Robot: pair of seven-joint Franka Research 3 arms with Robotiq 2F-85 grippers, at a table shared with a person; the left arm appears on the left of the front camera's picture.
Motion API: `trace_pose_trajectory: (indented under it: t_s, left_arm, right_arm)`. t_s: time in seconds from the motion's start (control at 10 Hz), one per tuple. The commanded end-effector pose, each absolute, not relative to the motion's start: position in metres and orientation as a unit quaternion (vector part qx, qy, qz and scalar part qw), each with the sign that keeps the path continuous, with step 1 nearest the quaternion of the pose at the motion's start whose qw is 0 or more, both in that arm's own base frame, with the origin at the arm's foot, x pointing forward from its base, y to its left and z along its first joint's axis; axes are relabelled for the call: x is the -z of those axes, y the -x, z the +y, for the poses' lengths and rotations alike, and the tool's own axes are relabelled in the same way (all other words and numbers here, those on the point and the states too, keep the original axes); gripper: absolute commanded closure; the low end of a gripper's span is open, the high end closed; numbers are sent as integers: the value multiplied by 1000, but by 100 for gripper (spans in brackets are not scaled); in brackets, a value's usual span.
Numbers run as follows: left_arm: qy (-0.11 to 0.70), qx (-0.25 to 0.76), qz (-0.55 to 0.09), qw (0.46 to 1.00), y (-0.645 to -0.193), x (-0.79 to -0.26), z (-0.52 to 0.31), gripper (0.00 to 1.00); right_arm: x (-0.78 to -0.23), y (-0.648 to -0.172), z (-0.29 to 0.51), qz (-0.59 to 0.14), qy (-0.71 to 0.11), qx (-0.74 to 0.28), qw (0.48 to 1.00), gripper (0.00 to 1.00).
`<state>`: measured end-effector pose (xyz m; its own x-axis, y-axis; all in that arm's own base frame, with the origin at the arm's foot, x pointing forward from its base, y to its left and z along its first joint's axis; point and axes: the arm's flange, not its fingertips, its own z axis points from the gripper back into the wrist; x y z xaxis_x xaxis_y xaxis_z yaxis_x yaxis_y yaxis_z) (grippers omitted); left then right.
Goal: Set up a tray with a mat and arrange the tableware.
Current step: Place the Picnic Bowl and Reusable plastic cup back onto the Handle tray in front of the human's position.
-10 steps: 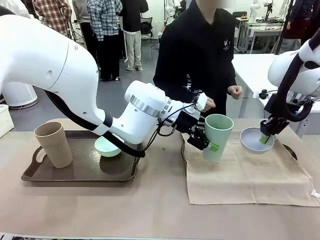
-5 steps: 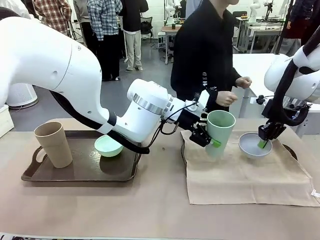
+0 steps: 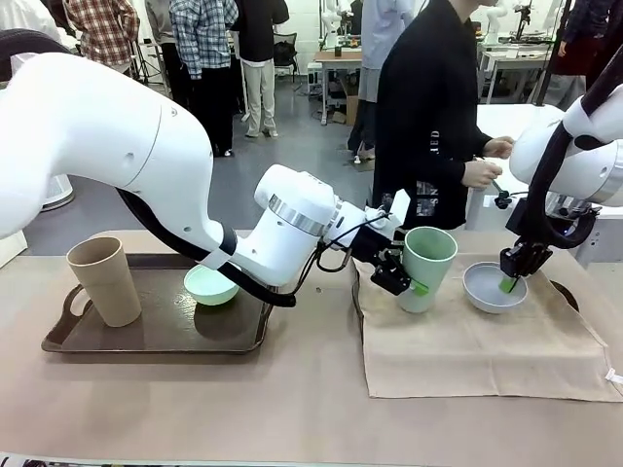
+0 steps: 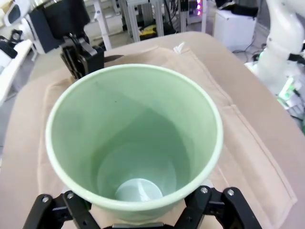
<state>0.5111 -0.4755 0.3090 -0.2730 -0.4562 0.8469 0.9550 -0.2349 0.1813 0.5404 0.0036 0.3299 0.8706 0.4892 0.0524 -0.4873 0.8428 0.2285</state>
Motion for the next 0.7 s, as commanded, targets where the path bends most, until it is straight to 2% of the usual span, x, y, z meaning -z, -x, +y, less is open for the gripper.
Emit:
trace_pose_trajectory:
  t_s: [0.0, 0.1, 0.2, 0.3, 0.6]
  left_arm:
    - [344, 706, -368, 498, -519, -305, -479, 0]
    - [349, 699, -368, 505, -519, -306, -478, 0]
    - [352, 689, -358, 523, -520, -308, -474, 0]
    - [357, 674, -341, 550, -520, -309, -470, 0]
    - [367, 637, -313, 602, -517, -317, -453, 0]
  right_arm:
    - [-325, -547, 0, 1, -130, -268, 955, 49]
    - [-326, -546, 1, 3, -124, -265, 956, 34]
    - [-331, -545, 1, 6, -118, -248, 962, 0]
    - [-337, -540, 1, 6, -106, -240, 965, 86]
    - [-362, -526, -1, -10, -94, -234, 968, 86]
